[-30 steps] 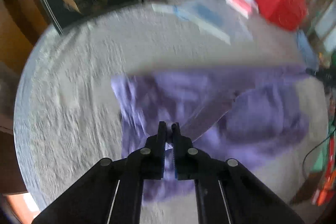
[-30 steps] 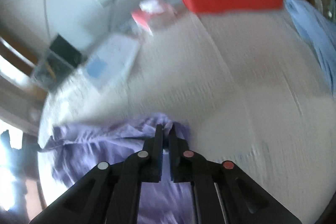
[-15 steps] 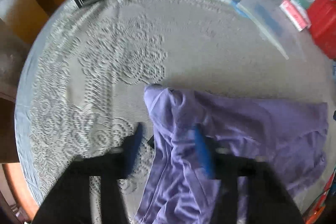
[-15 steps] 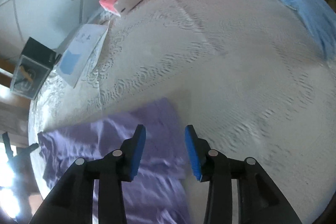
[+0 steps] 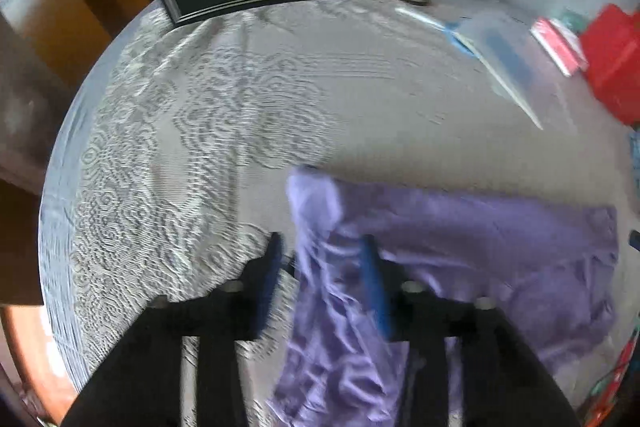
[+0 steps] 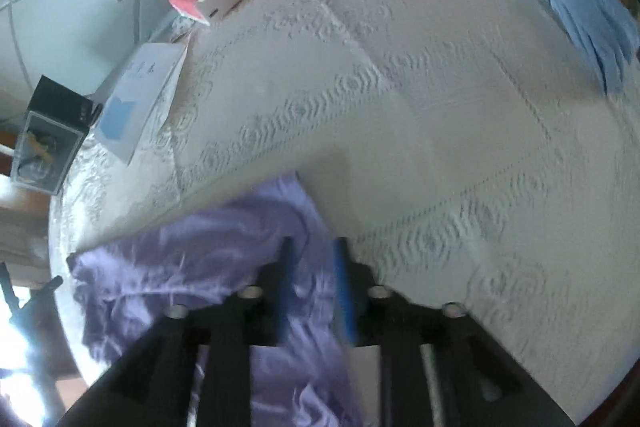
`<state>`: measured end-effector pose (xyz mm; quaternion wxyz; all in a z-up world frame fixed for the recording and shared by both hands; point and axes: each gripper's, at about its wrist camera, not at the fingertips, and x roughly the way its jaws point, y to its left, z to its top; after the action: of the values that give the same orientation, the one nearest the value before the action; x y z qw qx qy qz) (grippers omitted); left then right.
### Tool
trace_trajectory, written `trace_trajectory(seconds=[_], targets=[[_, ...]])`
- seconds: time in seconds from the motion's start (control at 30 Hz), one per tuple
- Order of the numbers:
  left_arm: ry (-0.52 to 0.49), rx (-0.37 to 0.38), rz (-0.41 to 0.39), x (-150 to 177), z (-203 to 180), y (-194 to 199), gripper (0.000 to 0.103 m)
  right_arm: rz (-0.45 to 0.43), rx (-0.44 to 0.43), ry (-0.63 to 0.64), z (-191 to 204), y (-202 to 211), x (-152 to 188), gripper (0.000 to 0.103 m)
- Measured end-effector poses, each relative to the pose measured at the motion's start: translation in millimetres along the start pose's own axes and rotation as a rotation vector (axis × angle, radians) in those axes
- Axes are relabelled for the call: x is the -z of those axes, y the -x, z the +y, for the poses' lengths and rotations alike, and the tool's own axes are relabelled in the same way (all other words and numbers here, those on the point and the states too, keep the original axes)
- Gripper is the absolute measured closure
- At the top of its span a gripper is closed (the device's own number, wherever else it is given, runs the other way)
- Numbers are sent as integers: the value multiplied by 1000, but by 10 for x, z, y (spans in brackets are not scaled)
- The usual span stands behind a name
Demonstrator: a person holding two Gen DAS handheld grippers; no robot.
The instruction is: Fold clothes
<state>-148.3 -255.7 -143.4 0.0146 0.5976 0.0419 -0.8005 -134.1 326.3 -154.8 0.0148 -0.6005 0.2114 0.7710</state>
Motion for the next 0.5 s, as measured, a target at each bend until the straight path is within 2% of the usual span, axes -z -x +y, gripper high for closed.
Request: trace_trajectory(seconds=[0.03,0.1,0.2,0.23,0.27,0.3,0.43,0.5], targets=[[-5,12,8,29,-52,0,48,9,-9,-10,-13,-20,25,65],[-18,30,26,107,-159,-16,48,29,8,-16,5,-94,49,64],[-49,7,75,236,-287,-109,48,64,46,-6,70,-240,80,64],[-54,0,94,277,-302,-160,55,73,51,5,91,-280,101,70],[-58,-7,114,319,-311,-215,63,64,71,31,132,-291,119,88],[-55,-23,137,364,-303,-267,78,52,84,55,171,-281,138,95],[-26,-58,157,526,-122,-311,79,-70,1,108,243,219,302,94],[-17,-72,163,612,-18,-309,79,-61,12,118,148,300,431,94]])
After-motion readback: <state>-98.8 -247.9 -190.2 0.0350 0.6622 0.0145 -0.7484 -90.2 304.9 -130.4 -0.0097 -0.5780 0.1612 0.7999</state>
